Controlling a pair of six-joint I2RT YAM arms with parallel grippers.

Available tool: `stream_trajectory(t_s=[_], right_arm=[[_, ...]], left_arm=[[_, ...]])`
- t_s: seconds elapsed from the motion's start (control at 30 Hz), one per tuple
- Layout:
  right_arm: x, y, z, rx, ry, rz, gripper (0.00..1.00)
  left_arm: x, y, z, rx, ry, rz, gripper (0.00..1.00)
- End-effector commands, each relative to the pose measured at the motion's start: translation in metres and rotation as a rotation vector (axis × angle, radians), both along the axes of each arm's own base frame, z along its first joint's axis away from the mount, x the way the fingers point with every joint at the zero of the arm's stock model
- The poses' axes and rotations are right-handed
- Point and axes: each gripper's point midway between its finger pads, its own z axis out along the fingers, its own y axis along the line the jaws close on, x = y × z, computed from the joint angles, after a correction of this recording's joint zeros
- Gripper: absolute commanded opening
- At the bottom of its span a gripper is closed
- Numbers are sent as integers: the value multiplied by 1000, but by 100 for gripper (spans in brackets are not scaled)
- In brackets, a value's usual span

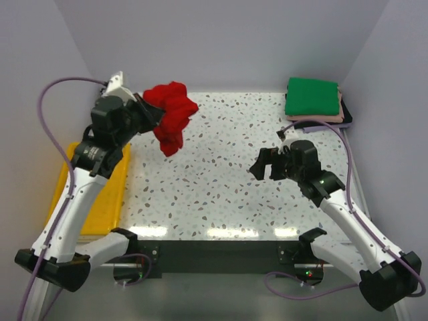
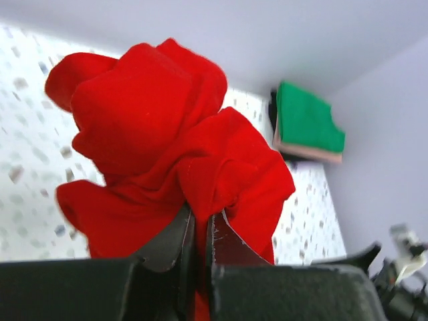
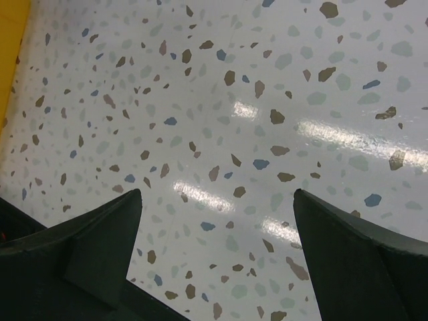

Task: Fold and stack the t-shirts
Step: Move the tshirt to the center of the board

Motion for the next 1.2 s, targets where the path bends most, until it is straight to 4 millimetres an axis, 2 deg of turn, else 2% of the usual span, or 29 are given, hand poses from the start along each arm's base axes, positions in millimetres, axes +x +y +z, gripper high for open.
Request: stream_trajectory(t_s=[0.0, 0.03, 0.07, 0.1, 0.13, 0.2, 0.23, 0.3, 0.5, 0.57, 0.63, 0.67, 0.7, 0.73, 0.8, 0.83, 0.9, 1.03, 1.17], right_arm=[[8, -8, 8, -18, -52, -44, 99], [9, -8, 7, -22, -49, -47, 99], [10, -9, 6, -26, -47, -54, 99], [11, -9, 5, -31, -43, -51, 99], [11, -8, 1, -40, -28, -46, 99], [13, -8, -2, -55, -14, -42, 99], [13, -6, -7, -57, 4, -32, 99], [13, -2, -12, -55, 22, -11, 99], [19, 12, -29, -30, 84, 19, 99], [25, 20, -33, -14, 91, 25, 98], [29, 34, -30, 20, 80, 42, 95], [31, 41, -30, 31, 82, 45, 93], [29, 53, -39, 21, 103, 72, 91], [36, 62, -31, 23, 74, 75, 88], [32, 85, -41, -13, 88, 121, 85], [37, 94, -35, -20, 69, 126, 81], [37, 108, -39, -46, 59, 144, 78], [44, 125, -55, -69, 59, 151, 71], [50, 139, -62, -49, 42, 162, 65]], left_arm=[[3, -41, -44, 18, 59, -72, 0], [8, -56, -77, 57, 127, -118, 3], [5, -75, -93, 72, 163, -186, 9], [4, -85, -109, 89, 203, -231, 27], [6, -94, -135, 122, 261, -269, 35], [4, -103, -152, 128, 285, -310, 51], [-1, -102, -164, 136, 301, -317, 56], [0, -98, -169, 144, 290, -301, 61], [-10, -78, -205, 222, 372, -247, 59], [-18, -74, -227, 234, 424, -244, 55], [-25, -72, -246, 238, 454, -249, 52], [-26, -77, -247, 220, 447, -275, 48], [-28, -80, -252, 213, 458, -291, 47], [-32, -81, -260, 215, 476, -310, 47], [-35, -93, -260, 183, 465, -373, 45], [-39, -96, -264, 174, 469, -400, 45], [-43, -108, -260, 133, 445, -466, 45], [-48, -114, -268, 124, 448, -513, 48], [-47, -126, -269, 95, 433, -568, 54]])
